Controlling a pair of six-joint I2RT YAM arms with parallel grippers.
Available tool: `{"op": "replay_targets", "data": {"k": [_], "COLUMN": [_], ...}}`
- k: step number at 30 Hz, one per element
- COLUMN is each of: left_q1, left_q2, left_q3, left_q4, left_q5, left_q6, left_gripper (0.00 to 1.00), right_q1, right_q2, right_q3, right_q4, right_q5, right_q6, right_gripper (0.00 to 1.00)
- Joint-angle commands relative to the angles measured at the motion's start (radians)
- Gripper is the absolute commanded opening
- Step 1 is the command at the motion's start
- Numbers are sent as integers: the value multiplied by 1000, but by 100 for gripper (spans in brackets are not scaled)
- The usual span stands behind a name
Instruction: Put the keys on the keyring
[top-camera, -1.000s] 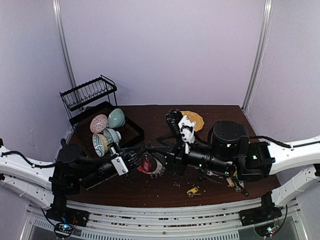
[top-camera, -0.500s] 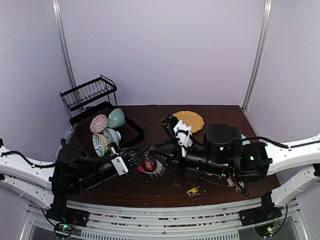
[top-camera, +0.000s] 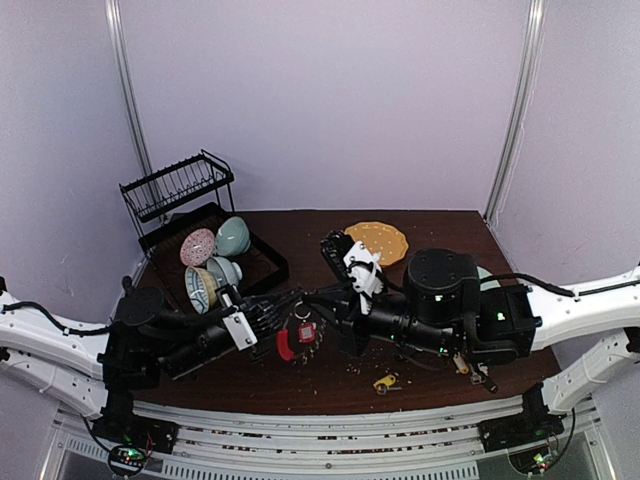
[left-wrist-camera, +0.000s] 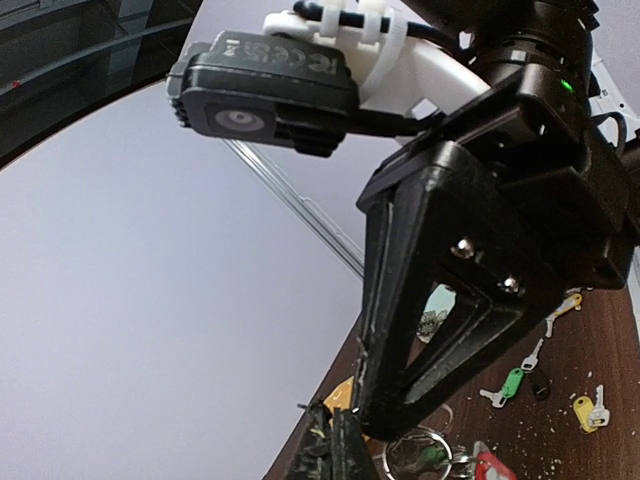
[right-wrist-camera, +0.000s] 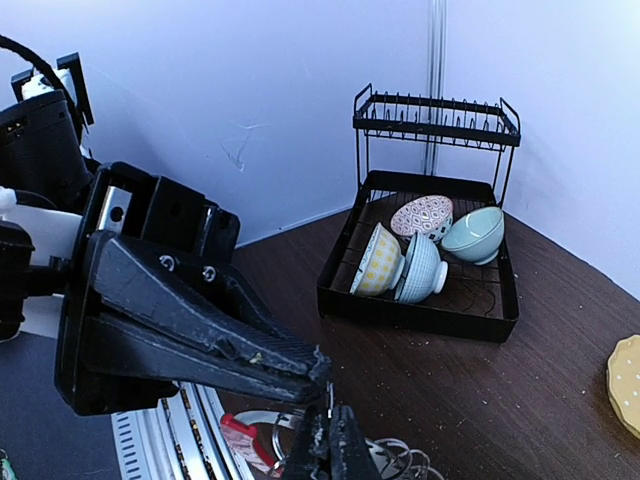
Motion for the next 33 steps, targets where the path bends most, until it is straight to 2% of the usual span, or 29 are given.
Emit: {"op": "replay_targets", "data": {"k": [1,4,5,8,11,13,18,22,24,25,29,33], "left_q1": [-3,2,18,116,167,174,175,174,173,173,174,173], "left_q2": [-16,-51,-68,-112,-135,-128,-60,-17,-18,-16,-6,-9], "left_q3": [35,60,87,180,230,251,296,293,264,257,262,252], "left_q4": [-15,-105,-175,-405,-559,-619,-626,-592,-543,-520,-488,-484], "left_q5": [8,23,69,250,422,452,589,677,661,623,569,604], "left_q6": [-58,-158,-217,-423,-504,-529,-533,-464,-455,-458,-458,-456], "left_gripper": [0,0,0,17,37,42,40,40,41,39,21,19], "right_q1": [4,-1,-2,-6,-6,-5,-4,-5,-4,-4,-4,-5], "right_q2": [-33,-61,-75,-115,-152,-160,-147,-161,-167,-166,-161,-164], "right_q3": [6,-2,-7,-37,-61,-69,-46,-69,-79,-77,-71,-75], "right_q4": [15,-29,-48,-92,-98,-97,-101,-53,-36,-35,-35,-41], "right_q5": [-13,-38,-54,-131,-142,-165,-180,-189,-194,-202,-221,-223], "right_q6": [-22,-61,-88,-194,-263,-307,-348,-372,-383,-387,-391,-394], "right_gripper": [0,0,0,0,0,0,0,0,0,0,0,0]}}
